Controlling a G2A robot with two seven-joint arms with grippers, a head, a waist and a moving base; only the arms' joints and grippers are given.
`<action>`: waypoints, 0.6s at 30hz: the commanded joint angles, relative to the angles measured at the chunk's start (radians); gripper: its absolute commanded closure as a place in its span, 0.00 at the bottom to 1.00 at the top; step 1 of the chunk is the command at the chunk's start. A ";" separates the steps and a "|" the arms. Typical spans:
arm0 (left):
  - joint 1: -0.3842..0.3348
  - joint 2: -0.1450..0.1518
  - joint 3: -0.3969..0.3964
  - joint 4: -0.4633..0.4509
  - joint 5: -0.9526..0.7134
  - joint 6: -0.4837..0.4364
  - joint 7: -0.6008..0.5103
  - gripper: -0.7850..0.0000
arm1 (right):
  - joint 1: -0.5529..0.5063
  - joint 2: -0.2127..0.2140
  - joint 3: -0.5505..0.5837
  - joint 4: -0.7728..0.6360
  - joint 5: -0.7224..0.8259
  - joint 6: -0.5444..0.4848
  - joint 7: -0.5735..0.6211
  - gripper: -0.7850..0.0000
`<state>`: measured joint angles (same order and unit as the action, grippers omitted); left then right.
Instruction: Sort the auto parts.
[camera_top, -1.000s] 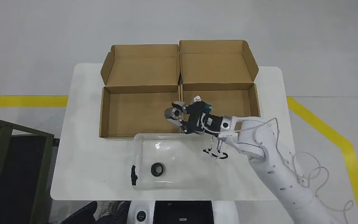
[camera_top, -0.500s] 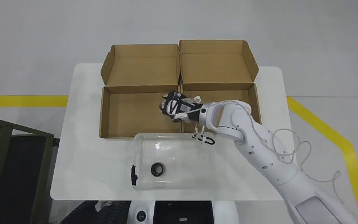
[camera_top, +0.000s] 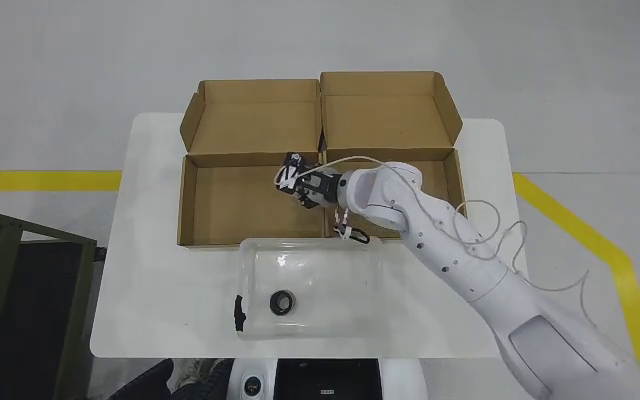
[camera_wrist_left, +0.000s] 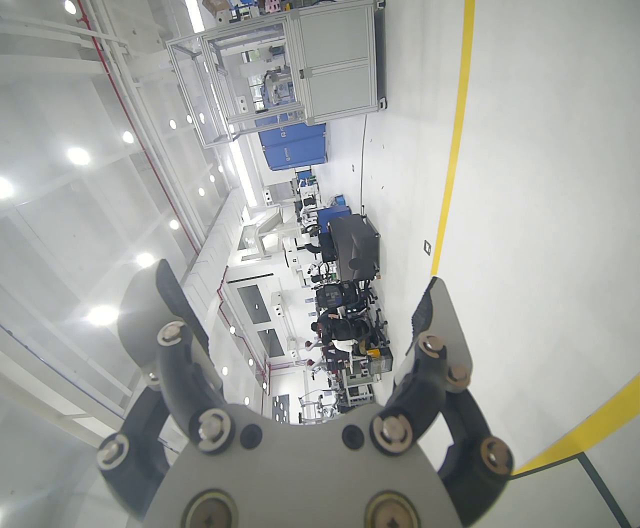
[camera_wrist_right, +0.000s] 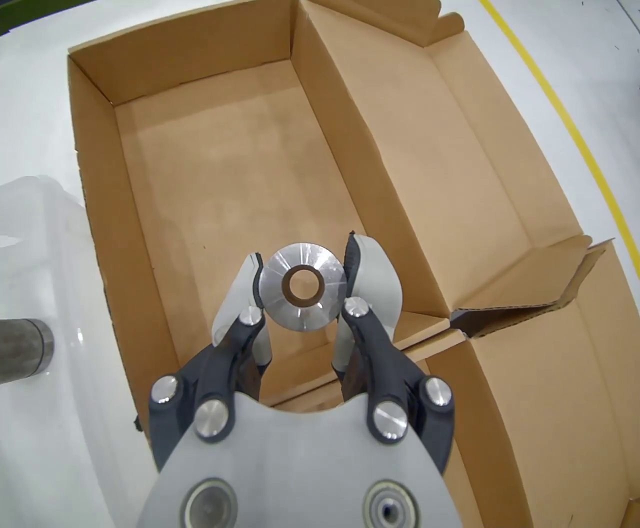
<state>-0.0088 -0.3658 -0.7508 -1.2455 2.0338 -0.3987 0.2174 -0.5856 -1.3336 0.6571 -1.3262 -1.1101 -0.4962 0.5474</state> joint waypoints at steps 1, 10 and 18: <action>0.000 0.000 0.000 0.000 0.000 0.000 0.000 0.00 | 0.016 -0.009 -0.010 0.028 -0.003 0.004 0.003 1.00; 0.000 0.000 0.000 0.000 0.000 0.000 0.000 0.00 | 0.073 -0.057 -0.061 0.144 -0.022 0.030 -0.009 1.00; 0.000 0.000 0.000 0.000 0.000 0.000 0.000 0.00 | 0.102 -0.094 -0.092 0.221 -0.041 0.042 -0.021 1.00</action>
<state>-0.0088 -0.3658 -0.7508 -1.2455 2.0338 -0.3987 0.2174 -0.4859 -1.4240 0.5678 -1.1139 -1.1485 -0.4556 0.5270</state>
